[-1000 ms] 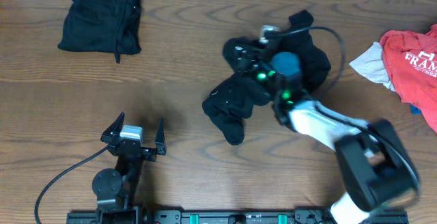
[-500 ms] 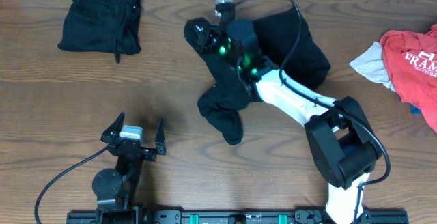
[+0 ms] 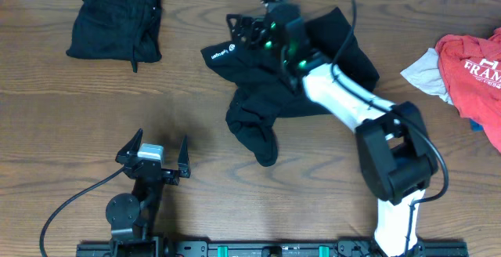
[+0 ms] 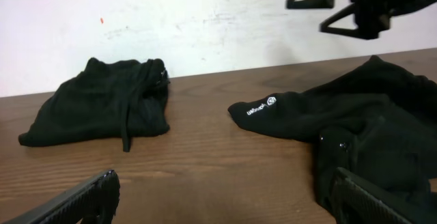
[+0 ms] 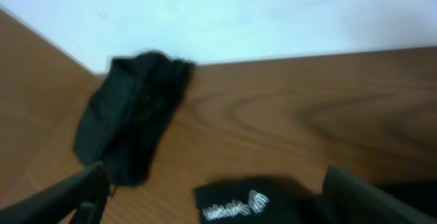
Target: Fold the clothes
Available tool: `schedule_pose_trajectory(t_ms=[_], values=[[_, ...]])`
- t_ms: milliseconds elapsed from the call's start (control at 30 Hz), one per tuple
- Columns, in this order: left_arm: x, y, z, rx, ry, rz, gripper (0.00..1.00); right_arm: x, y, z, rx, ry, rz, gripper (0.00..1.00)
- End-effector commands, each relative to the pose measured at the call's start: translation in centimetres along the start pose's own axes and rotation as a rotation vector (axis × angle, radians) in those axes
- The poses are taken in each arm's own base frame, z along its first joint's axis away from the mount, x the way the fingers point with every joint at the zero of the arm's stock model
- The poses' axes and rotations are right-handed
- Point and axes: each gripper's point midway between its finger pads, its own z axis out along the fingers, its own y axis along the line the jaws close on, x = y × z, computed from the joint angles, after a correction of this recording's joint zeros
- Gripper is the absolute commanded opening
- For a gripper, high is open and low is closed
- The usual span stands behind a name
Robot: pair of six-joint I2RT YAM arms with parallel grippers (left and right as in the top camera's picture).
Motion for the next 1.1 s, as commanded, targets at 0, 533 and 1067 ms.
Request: schedule_pose_trajectory(t_ms=[0,533,1067], values=[[1.5,-0.2,0.1,0.01,0.044,0.006,0.98,-2.8,-1.4,-0.9,0.016,0.029,-0.033,0.99],[1.5,-0.2,0.1,0.01,0.044,0.006,0.98,-0.7,-18.0,-20.9,0.889,0.48,0.12,0.99],[1.5,-0.2,0.1,0.01,0.044,0.006,0.98,9.6,-21.3,-16.9,0.698,0.651,0.01,0.87]])
